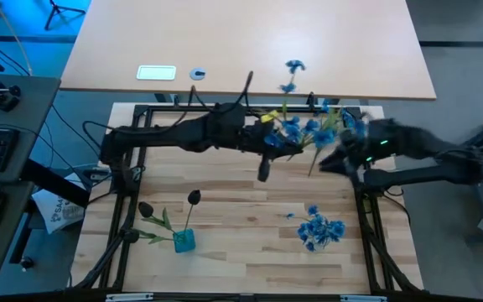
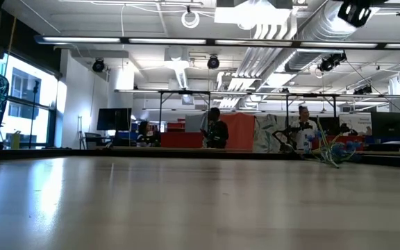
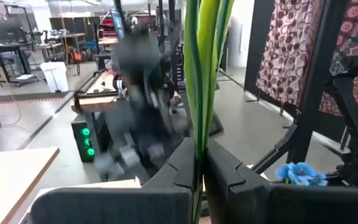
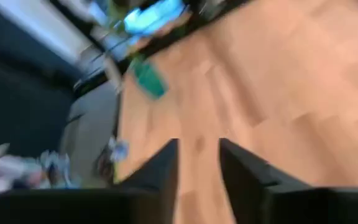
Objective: Sort flowers into vase by color
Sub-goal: Put the left blue flowers into the transparent vase
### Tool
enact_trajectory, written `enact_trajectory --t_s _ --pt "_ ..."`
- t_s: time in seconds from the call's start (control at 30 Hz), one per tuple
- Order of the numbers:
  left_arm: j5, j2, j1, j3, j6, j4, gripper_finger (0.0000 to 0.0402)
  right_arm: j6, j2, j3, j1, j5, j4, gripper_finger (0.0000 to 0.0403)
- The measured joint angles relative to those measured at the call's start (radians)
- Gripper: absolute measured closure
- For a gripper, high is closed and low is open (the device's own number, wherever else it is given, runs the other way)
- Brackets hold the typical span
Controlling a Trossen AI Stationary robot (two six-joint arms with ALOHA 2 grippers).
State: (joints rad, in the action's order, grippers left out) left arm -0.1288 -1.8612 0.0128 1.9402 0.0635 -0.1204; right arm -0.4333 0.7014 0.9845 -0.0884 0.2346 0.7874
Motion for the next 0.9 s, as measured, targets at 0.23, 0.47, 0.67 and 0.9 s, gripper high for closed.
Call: enact_trajectory --t_s 0.23,0.47,0.67,0.9 --pt "0.076 0.153 -0.015 -0.298 -0.055 0.187 0.0401 -0.168 0.063 -0.301 0.061 0.180 -0.475 0.0385" --pt "0.144 0.330 -0.016 -0.625 -0.170 0.544 0.0401 -0.094 0.250 -0.291 0.081 0.223 -0.545 0.0399" --pt "0.172 0.381 -0.025 -0.703 -0.202 0.612 0.0401 0.021 0.441 -0.274 0.076 0.192 -0.567 0.0402" --pt "0.194 0.379 -0.050 -0.704 -0.182 0.614 0.0401 0.015 0.596 -0.273 0.118 -0.060 -0.652 0.0402"
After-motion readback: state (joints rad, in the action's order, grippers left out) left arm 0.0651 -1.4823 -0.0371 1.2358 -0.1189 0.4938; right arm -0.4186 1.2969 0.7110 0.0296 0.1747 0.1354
